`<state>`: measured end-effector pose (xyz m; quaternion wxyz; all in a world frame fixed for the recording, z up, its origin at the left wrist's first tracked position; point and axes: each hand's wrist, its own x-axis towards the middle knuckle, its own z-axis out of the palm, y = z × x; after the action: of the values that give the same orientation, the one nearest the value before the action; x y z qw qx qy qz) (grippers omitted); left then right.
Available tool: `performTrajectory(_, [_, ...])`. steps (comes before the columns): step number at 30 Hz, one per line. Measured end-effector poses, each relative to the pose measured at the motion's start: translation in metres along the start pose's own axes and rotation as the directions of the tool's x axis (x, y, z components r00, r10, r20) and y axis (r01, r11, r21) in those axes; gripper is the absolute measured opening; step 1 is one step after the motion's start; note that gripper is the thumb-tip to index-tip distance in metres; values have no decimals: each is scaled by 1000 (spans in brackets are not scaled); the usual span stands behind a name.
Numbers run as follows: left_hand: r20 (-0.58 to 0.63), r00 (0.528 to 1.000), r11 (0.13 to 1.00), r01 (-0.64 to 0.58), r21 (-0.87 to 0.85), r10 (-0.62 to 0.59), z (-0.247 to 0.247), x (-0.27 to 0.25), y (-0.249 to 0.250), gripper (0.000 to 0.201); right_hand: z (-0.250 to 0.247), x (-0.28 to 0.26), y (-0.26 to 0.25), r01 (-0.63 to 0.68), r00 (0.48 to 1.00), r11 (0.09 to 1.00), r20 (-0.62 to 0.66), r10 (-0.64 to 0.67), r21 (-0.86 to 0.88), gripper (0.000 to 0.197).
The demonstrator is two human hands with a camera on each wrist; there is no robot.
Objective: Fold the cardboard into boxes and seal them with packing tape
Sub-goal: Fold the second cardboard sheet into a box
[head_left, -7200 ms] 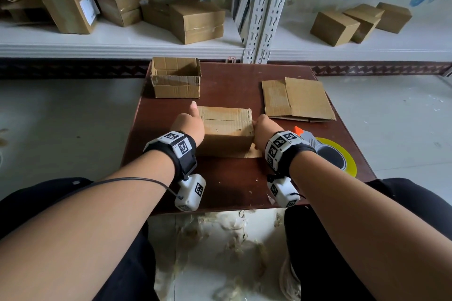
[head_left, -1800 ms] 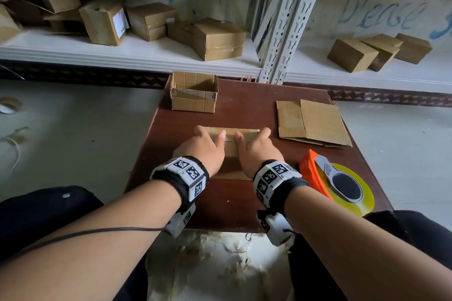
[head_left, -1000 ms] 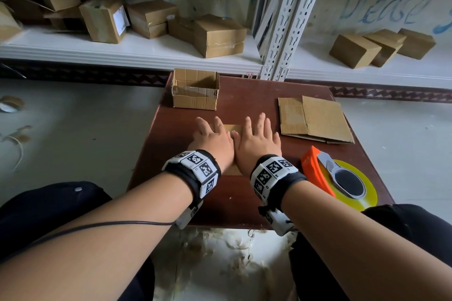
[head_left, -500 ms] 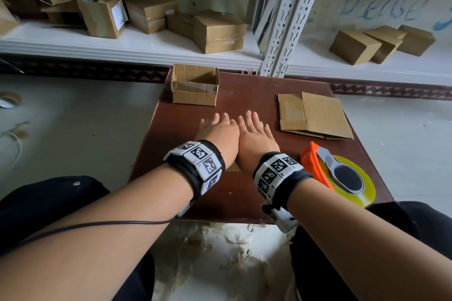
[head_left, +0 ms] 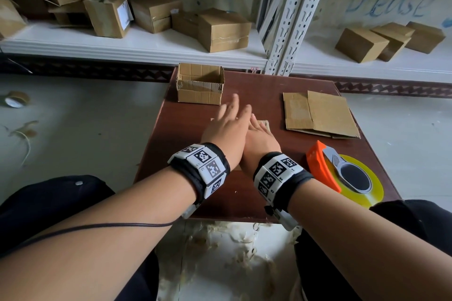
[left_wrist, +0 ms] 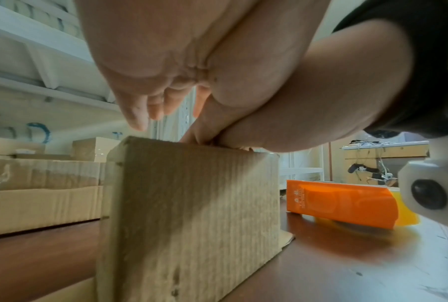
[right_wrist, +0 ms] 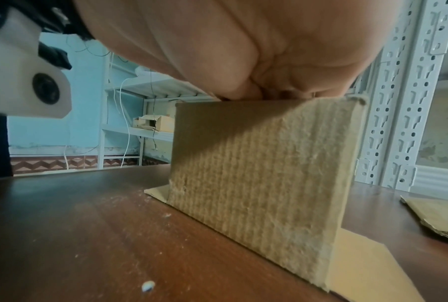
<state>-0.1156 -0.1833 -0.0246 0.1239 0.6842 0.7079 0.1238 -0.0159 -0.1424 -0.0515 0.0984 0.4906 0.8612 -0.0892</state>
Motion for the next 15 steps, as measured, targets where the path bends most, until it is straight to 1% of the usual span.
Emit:
performTrajectory(1, [3,999,999,-34,-10,34,1,0,1,74,-1,-2,1,-28,1000,999,11,28,-20,94])
performTrajectory(3, [29,998,998,-60,-10,60,4,1,4,70,-2,-5,5,-96,995,995,33,97,-29,101])
performTrajectory(5, [43,998,998,-54,23,53,10,3,4,67,-1,-5,9,-136,990,990,33,137,-23,106])
performTrajectory(7, [102,995,996,-12,89,3,13,5,5,70,2,-6,11,-181,983,983,9,181,-23,102])
performTrajectory(9, [175,979,986,75,152,-101,13,6,5,71,4,-7,13,-227,973,973,-19,228,24,93])
performTrajectory(10, [189,965,977,153,148,-179,12,8,5,69,4,-7,14,-242,969,968,-27,244,66,88])
performTrajectory(12, [172,928,944,322,72,-330,12,11,3,59,3,-6,12,-258,963,951,-35,267,171,79])
performTrajectory(13, [161,914,927,374,23,-373,13,13,2,57,2,-5,11,-267,959,939,-40,282,215,75])
performTrajectory(15, [156,906,917,400,-17,-392,16,18,-3,60,-1,-2,8,-289,946,915,-63,318,282,69])
